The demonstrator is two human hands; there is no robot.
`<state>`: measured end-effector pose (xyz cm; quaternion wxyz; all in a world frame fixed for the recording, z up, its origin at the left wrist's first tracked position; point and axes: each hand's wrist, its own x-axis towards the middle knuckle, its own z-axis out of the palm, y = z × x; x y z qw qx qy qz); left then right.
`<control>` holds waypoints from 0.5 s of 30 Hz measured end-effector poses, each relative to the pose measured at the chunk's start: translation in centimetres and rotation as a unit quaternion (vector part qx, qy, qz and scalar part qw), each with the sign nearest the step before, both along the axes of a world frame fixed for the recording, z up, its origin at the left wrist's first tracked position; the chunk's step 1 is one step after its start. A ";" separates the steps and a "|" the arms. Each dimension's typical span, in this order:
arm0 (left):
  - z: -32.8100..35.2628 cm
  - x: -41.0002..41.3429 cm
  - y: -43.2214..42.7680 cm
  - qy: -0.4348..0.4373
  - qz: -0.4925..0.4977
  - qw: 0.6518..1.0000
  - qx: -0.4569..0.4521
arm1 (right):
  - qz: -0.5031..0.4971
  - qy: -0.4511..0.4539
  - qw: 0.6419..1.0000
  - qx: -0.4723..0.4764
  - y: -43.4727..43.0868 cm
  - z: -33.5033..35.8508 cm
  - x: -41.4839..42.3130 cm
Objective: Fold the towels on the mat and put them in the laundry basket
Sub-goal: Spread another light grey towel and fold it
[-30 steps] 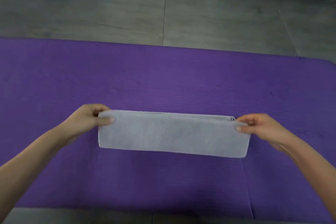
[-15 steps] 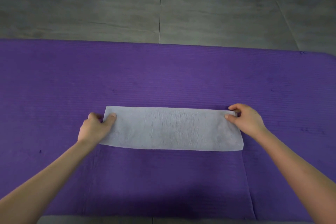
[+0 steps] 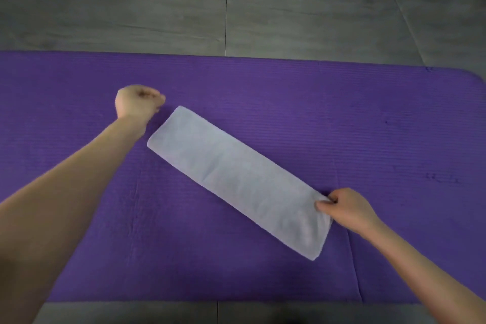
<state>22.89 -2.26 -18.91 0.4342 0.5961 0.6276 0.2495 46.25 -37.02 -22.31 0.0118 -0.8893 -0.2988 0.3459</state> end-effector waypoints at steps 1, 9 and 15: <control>-0.2 1.2 0.9 0.016 -0.010 1.000 0.022 | 0.003 -0.003 1.000 -0.015 -0.3 0.1 -0.9; -2.6 0.3 -10.6 0.171 -0.442 0.816 0.332 | -0.023 0.083 0.996 -0.008 -2.4 1.2 -5.2; -4.0 -4.7 -22.1 0.104 -0.622 0.672 0.388 | -0.363 0.374 0.851 0.067 -2.3 3.8 -5.7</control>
